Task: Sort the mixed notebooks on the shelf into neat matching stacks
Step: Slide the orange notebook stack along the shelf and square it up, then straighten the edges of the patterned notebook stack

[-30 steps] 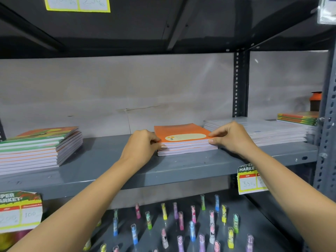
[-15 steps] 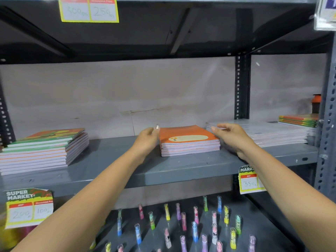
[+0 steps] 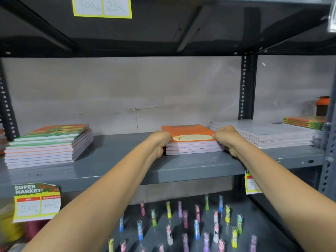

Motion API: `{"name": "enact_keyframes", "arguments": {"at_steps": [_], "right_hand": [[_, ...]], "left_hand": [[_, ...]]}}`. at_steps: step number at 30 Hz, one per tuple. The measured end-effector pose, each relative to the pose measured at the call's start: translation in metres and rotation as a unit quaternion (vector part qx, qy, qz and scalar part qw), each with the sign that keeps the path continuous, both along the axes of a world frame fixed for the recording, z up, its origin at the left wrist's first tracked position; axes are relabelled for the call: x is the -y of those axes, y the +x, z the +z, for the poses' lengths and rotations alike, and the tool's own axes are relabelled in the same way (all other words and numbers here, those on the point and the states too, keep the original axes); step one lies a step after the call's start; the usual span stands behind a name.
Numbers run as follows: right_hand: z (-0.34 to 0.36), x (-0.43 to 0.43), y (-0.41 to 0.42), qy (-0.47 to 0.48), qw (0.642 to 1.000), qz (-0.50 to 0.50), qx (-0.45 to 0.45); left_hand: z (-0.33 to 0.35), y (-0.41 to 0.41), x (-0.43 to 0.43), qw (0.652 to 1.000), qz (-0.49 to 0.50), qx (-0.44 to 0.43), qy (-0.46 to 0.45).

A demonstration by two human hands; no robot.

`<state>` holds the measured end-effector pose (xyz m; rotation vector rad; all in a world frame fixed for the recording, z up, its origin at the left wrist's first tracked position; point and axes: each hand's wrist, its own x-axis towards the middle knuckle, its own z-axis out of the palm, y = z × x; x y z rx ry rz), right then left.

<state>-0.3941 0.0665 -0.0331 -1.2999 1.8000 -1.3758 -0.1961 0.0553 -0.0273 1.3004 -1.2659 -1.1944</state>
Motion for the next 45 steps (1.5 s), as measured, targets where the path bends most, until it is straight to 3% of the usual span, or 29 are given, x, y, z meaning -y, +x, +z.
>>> {"name": "enact_keyframes", "arguments": {"at_steps": [13, 16, 19, 21, 24, 26, 28, 31, 34, 36, 39, 45], "right_hand": [[-0.009, 0.009, 0.057, 0.0, 0.998, 0.024, -0.06], [-0.005, 0.008, 0.061, -0.012, 0.993, -0.018, -0.116], [0.016, -0.005, 0.098, -0.115, 0.961, -0.077, -0.239], [0.031, -0.014, 0.137, -0.2, 0.948, -0.033, -0.247], [0.04, -0.013, 0.211, -0.252, 0.928, 0.071, -0.266], [0.041, -0.004, 0.259, -0.247, 0.915, 0.146, -0.283], [0.044, 0.006, 0.298, -0.221, 0.911, 0.208, -0.279], [0.046, 0.019, 0.339, -0.18, 0.915, 0.245, -0.267], [0.043, 0.029, 0.361, -0.141, 0.919, 0.248, -0.272], [0.04, 0.034, 0.368, -0.121, 0.919, 0.252, -0.278], [0.035, 0.037, 0.372, -0.116, 0.922, 0.246, -0.275], [0.039, 0.031, 0.374, -0.116, 0.914, 0.258, -0.292]], "left_hand": [[-0.004, 0.077, -0.007, 1.0, -0.006, -0.006, -0.015], [0.0, 0.086, -0.031, 0.995, -0.006, 0.072, -0.072], [0.006, 0.127, -0.049, 0.965, 0.009, 0.169, -0.2], [0.015, 0.166, -0.061, 0.941, 0.032, 0.217, -0.258], [0.031, 0.244, -0.074, 0.862, 0.129, 0.355, -0.337], [0.038, 0.299, -0.077, 0.826, 0.196, 0.413, -0.33], [0.039, 0.346, -0.075, 0.818, 0.226, 0.447, -0.283], [0.027, 0.394, -0.064, 0.847, 0.203, 0.434, -0.229], [0.013, 0.415, -0.051, 0.934, 0.162, 0.251, -0.194], [0.008, 0.419, -0.043, 0.953, 0.157, 0.178, -0.186], [0.006, 0.419, -0.035, 0.961, 0.136, 0.145, -0.192], [0.01, 0.42, -0.026, 0.936, 0.157, 0.221, -0.226]]}}
